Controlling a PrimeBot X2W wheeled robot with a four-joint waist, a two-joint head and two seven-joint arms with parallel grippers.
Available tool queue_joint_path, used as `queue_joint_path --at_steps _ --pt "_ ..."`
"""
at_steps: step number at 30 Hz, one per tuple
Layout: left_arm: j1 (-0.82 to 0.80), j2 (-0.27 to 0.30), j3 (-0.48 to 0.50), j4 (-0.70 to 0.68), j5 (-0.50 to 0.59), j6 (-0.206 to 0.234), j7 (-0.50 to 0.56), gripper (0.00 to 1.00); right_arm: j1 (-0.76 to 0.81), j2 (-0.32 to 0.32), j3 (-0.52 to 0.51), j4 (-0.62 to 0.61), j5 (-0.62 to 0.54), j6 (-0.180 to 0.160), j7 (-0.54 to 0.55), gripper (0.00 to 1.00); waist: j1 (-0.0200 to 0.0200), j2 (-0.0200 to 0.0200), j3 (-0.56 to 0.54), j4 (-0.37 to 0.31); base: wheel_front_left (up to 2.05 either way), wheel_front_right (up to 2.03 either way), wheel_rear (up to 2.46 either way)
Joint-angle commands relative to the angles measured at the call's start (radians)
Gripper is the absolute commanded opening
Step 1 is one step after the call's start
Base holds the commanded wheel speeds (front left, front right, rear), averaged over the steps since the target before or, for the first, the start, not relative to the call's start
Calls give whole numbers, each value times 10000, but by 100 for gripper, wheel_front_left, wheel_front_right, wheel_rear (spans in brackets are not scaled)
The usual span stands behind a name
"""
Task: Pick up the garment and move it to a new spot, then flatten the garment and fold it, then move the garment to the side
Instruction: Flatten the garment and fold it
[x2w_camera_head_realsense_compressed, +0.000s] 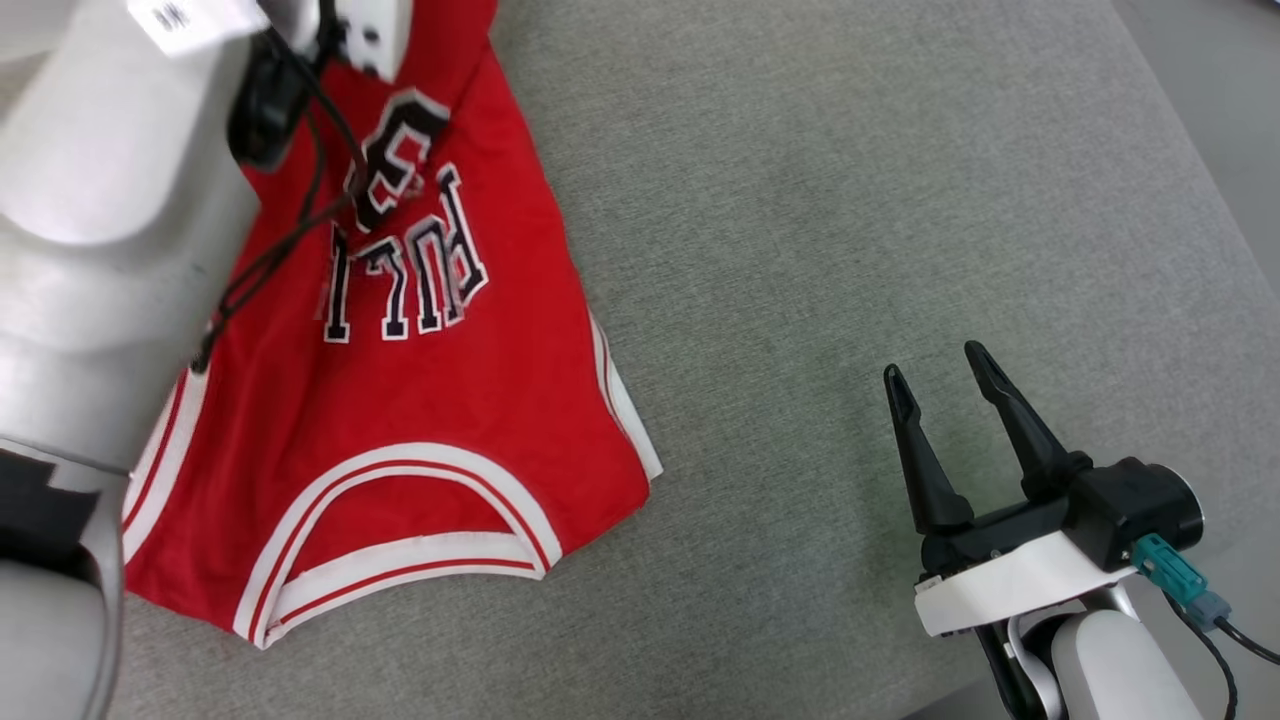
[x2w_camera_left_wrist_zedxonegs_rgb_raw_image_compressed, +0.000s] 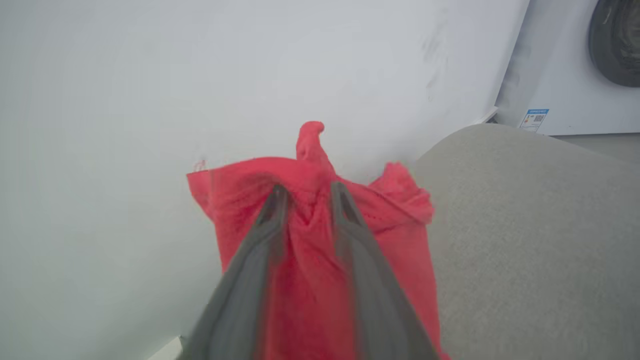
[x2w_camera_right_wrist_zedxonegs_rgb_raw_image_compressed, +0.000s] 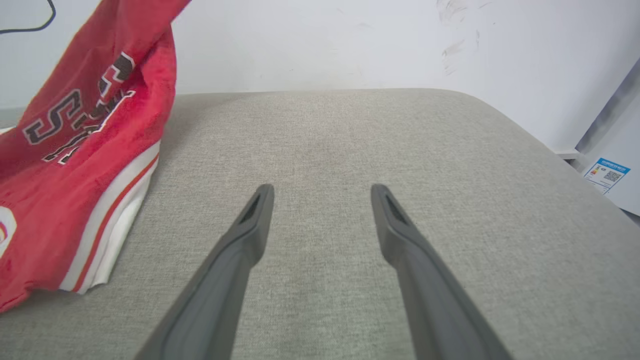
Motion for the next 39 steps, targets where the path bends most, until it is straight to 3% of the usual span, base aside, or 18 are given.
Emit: queue_joint_path --at_steps 1,5,11,19,26,30,33,39 --pt "222 -78 -80 187 -35 -128 -51 100 -130 44 -8 24 -67 -7 -18 100 -1 0 -20 79 0 0 0" --pt "910 -58 -233 620 -116 -573 -1005 100 -141 -137 -96 -22 -171 -7 -18 100 -1 0 -288 554 0 0 0" --pt "2093 429 -220 -196 166 -698 -3327 100 154 -693 -462 -121 -195 -9 -18 100 -1 0 -1117 1680 0 0 0" --pt "4160 1594 617 -2386 445 425 -3815 100 533 -1171 -761 -147 -142 -7 -18 100 -1 0 -2044 2807 0 0 0" --pt "7288 2427 1899 -4794 387 1608 -3807 100 888 -1379 -902 -145 -70 -7 -18 100 -1 0 -2630 3430 0 0 0" --pt "9105 2449 2496 -5922 333 2247 -3809 100 1086 -1385 -909 -196 -40 -7 -18 100 -1 0 -2804 3603 0 0 0" --pt "10235 2152 2942 -6731 378 2624 -3810 100 1191 -1407 -889 -223 -15 -7 -18 100 -1 0 -2859 3693 0 0 0" --pt "11798 1343 3772 -8086 1313 2911 -3811 100 1308 -1389 -875 -139 47 -7 206 100 -1 0 -2855 3892 0 0 0"
